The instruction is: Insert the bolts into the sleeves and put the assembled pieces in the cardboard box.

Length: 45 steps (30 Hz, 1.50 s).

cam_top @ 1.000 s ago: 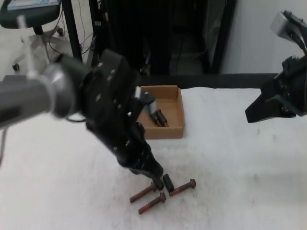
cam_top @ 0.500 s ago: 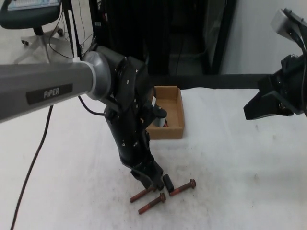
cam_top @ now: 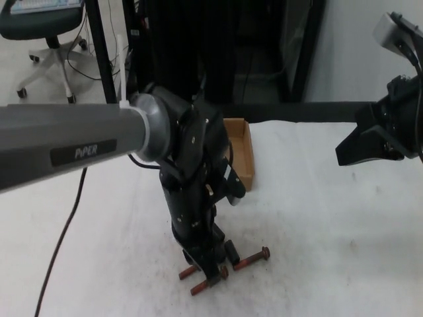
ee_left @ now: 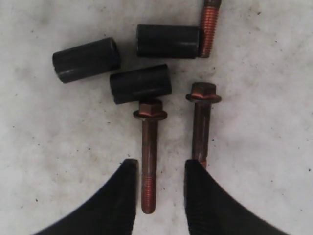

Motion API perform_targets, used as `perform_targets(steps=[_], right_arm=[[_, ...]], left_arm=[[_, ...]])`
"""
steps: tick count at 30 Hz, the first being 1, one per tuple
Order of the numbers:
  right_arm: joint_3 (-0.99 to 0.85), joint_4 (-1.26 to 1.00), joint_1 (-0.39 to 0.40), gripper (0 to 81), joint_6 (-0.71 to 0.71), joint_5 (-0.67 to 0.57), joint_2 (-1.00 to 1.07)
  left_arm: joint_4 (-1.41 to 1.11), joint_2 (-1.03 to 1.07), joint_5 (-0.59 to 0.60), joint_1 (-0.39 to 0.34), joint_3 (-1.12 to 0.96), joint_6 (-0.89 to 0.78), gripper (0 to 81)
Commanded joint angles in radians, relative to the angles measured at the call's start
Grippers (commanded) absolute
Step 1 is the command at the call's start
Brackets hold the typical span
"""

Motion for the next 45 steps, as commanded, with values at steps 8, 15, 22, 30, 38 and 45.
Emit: perform_targets(steps=[8, 15, 22, 30, 38, 45], right_arm=[[-0.001, 0.003, -0.004, 0.8, 0.001, -0.015, -0.003], [-0.001, 0.003, -0.004, 0.8, 0.001, -0.015, -0.003], [-0.001, 0.003, -0.004, 0.8, -0.001, -0.015, -0.003], [-0.001, 0.001, -0.004, 0.8, 0.000, -0.015, -0.003], [-0.001, 0.001, -0.004, 0.8, -0.012, -0.013, -0.003], [-0.001, 0.001, -0.004, 0.8, -0.019, -0.006, -0.003]], left_arm=[[-0.084, 0.011, -0.013, -0.010, 0.033, 0.007, 30.9], [-0.095, 0.049, -0.013, -0.010, 0.055, 0.007, 30.9], [-0.108, 0.077, -0.013, -0.010, 0.055, 0.007, 30.9], [-0.127, 0.077, -0.003, -0.010, 0.055, 0.003, 30.9], [-0.151, 0.077, 0.052, -0.010, 0.055, -0.001, 30.9], [-0.151, 0.077, 0.052, -0.010, 0.055, -0.001, 30.9]])
